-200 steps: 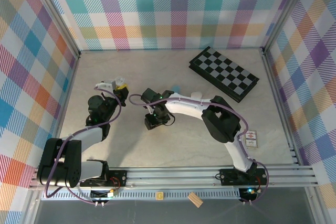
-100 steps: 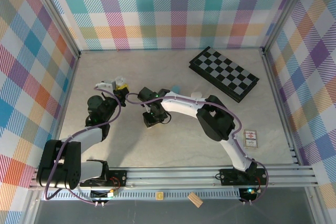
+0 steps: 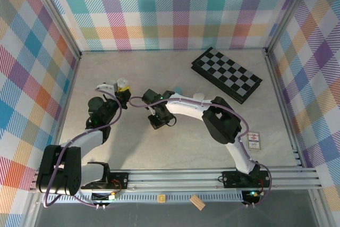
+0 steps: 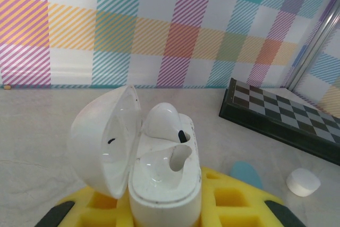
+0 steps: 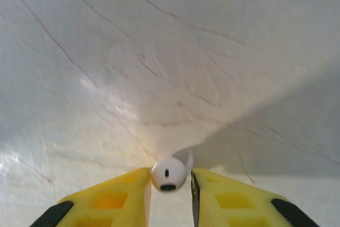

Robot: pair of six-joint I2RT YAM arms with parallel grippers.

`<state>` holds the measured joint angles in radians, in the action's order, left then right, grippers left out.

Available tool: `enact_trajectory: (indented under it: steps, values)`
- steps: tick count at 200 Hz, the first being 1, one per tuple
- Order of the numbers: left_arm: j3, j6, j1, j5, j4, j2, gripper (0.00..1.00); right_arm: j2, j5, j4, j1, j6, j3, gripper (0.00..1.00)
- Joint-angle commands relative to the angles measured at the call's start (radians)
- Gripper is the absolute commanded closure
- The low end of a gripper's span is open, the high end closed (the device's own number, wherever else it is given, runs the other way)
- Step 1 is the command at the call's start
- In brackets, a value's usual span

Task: Insert wireless bluetooth earbuds into charging case

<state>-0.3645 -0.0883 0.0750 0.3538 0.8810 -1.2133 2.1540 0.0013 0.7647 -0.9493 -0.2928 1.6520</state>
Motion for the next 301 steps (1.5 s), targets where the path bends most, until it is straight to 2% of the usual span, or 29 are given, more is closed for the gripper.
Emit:
enact_trajectory:
  steps: [1,53,88,107,129,148,163,189,226,301]
  values:
    - [-0.032,0.022,-0.013,0.044,-0.025,0.034,0.85,-0.079,0.027,0.011,0.037,0.047,-0.055,0.73]
    - [-0.030,0.024,-0.012,0.070,-0.036,0.039,0.85,-0.180,0.040,-0.008,0.128,0.084,-0.199,0.72]
    - [-0.029,0.022,-0.012,0.058,-0.025,0.031,0.85,-0.220,-0.054,-0.056,0.133,-0.005,-0.208,0.60]
    - [-0.027,0.024,-0.011,0.014,-0.022,0.028,0.85,-0.189,-0.043,-0.020,0.118,-0.101,-0.153,0.57]
    - [-0.020,0.032,-0.012,-0.047,-0.011,0.022,0.85,-0.109,0.012,0.111,0.090,-0.213,-0.018,0.56]
    - [-0.024,0.040,-0.012,-0.057,0.000,0.003,0.85,-0.015,-0.017,0.237,0.080,-0.286,0.118,0.55]
    - [-0.033,0.044,-0.013,-0.043,0.011,-0.019,0.85,0.023,-0.045,0.253,0.065,-0.302,0.155,0.54]
    - [-0.039,0.037,-0.013,-0.030,0.036,-0.045,0.85,0.052,-0.103,0.238,0.058,-0.342,0.165,0.55]
    - [-0.039,0.038,-0.014,-0.023,0.038,-0.041,0.85,0.104,-0.148,0.239,0.058,-0.354,0.184,0.63]
    - [-0.029,0.035,-0.012,-0.003,0.032,-0.026,0.85,0.152,-0.121,0.240,0.057,-0.344,0.205,0.70]
